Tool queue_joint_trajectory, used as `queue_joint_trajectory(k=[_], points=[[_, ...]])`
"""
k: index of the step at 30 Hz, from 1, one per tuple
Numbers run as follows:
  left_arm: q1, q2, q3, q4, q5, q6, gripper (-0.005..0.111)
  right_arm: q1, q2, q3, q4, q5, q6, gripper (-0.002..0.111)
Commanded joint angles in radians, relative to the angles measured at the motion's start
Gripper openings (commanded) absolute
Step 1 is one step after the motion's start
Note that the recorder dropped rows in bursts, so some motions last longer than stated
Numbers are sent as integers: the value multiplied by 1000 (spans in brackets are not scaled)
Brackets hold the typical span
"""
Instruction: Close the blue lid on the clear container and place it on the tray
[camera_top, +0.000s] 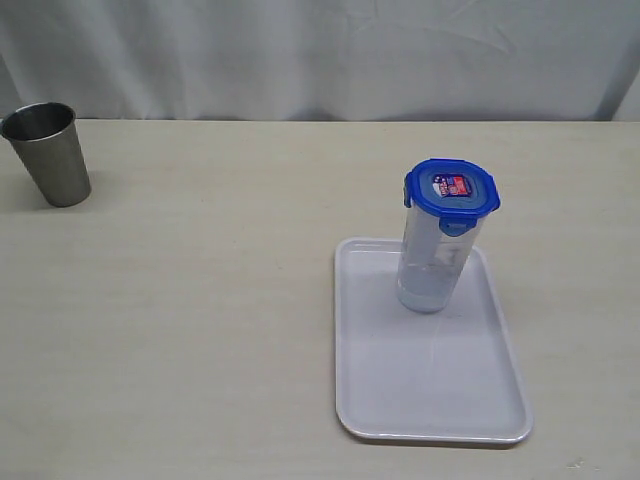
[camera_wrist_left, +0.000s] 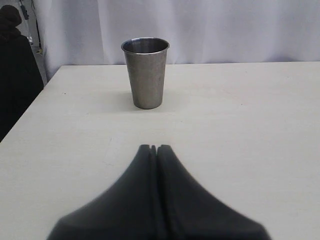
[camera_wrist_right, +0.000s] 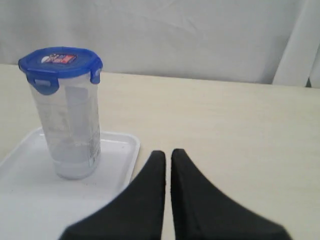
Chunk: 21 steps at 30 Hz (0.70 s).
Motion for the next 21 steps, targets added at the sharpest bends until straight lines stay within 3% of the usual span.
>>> queue_joint_trajectory(k=[1, 21], points=[[2, -2, 2, 1, -5, 0, 0, -6, -4, 4, -8, 60, 5, 5], [2, -2, 2, 1, -5, 0, 0, -6, -4, 4, -37, 61, 5, 5]])
